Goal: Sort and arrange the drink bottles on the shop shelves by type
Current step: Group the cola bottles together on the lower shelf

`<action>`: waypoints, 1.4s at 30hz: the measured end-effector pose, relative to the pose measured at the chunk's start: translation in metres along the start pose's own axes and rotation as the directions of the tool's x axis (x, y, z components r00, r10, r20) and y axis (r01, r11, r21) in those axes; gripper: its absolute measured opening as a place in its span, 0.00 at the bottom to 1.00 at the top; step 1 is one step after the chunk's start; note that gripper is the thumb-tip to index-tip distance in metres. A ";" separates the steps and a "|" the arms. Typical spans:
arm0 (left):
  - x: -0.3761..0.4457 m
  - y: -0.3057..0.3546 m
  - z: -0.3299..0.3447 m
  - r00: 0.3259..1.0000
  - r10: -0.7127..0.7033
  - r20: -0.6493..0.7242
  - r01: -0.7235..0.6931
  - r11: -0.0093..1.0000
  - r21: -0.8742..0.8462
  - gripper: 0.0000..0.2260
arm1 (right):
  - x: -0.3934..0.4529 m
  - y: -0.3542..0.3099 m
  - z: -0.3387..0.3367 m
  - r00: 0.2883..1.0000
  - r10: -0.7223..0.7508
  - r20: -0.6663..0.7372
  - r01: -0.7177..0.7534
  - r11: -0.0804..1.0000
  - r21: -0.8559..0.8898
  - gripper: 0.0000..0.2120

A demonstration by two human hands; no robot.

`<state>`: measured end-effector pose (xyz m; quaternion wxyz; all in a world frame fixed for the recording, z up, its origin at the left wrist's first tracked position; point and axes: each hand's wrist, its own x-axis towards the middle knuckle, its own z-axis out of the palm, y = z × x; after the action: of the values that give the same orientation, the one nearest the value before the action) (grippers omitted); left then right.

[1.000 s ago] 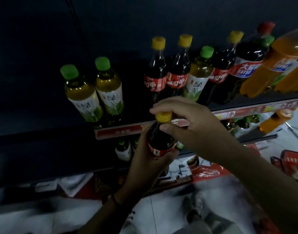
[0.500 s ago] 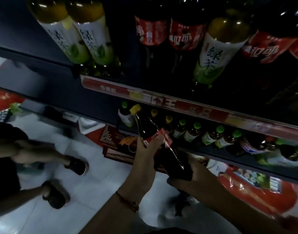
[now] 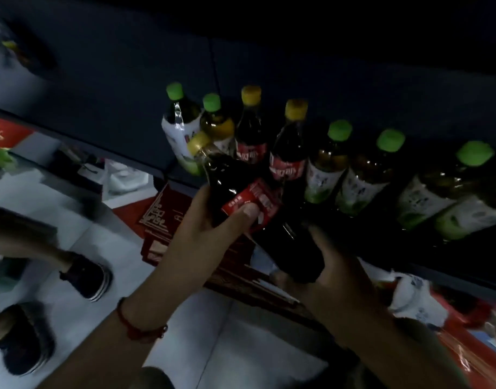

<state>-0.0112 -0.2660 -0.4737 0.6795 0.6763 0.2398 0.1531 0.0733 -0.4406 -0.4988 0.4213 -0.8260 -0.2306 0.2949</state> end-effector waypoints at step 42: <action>0.099 0.003 -0.048 0.781 0.621 0.057 -0.111 0.048 0.993 0.46 | 0.059 0.069 0.050 0.989 -0.126 -0.082 0.137 0.982 0.133 0.54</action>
<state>0.0469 -0.1727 -0.4811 -0.0470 0.9363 0.2226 0.2677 0.0910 -0.4124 -0.5968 0.5041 -0.7881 -0.2482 0.2513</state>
